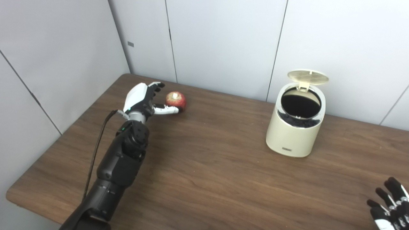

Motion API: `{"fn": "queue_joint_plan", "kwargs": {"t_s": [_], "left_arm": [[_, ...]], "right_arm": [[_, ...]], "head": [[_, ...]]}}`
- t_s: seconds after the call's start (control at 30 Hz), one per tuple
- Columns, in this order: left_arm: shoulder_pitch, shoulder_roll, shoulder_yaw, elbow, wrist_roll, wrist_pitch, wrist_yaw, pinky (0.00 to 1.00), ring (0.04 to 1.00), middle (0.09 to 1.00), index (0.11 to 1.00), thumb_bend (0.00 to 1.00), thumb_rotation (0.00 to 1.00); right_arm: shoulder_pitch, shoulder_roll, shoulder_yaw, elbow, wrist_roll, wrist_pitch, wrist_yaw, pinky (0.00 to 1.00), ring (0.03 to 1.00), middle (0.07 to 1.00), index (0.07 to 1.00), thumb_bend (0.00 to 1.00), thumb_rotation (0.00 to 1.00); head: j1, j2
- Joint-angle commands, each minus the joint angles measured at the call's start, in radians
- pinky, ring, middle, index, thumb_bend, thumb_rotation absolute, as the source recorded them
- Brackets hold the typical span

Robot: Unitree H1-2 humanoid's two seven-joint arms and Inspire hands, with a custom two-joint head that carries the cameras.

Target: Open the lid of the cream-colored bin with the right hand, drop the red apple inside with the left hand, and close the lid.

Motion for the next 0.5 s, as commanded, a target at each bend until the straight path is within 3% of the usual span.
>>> {"fn": "queue_joint_plan", "kwargs": {"t_s": [0.0,0.23,0.47], "left_arm": [[-0.066,0.055,-0.012,0.017,0.033,-0.021,0.028,0.67,0.826,0.854,0.874,0.96,0.33],[-0.135,0.085,-0.049,0.131,0.001,-0.062,0.009,0.73,0.857,0.87,0.897,0.95,0.31],[-0.189,0.131,-0.121,0.199,0.017,-0.058,-0.037,0.64,0.79,0.848,0.878,0.93,0.24]], "right_arm": [[0.005,-0.012,0.003,-0.032,-0.008,-0.024,-0.008,0.75,0.893,0.941,0.926,0.57,0.5],[0.002,0.0,0.002,-0.028,0.026,-0.014,-0.003,0.76,0.898,0.942,0.92,0.55,0.45],[0.007,0.005,0.006,-0.041,0.036,0.002,-0.012,0.79,0.905,0.939,0.918,0.58,0.46]], "head": [[-0.002,0.003],[-0.01,0.004],[-0.017,0.006]]}}
